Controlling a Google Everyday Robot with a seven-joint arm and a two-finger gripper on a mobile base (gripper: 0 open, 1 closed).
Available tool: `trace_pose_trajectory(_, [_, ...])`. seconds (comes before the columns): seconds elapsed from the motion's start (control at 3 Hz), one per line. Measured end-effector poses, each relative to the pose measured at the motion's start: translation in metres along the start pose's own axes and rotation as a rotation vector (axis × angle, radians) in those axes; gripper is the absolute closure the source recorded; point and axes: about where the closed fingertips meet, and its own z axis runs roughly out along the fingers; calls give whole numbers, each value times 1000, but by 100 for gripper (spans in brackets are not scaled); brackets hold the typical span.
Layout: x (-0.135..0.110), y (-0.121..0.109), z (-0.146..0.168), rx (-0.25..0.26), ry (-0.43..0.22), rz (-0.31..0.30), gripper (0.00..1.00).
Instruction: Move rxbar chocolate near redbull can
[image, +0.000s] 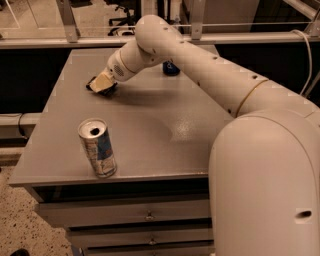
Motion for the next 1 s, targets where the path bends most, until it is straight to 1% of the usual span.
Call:
trace_pose_trajectory(0.33, [-3,2,-3,2,-7,-2,92])
trace_pose_trajectory(0.67, [-9,5,-18,0,-17,-32,100])
trace_pose_trajectory(1.0, [-14,19,-53,-34,-21,-95,100])
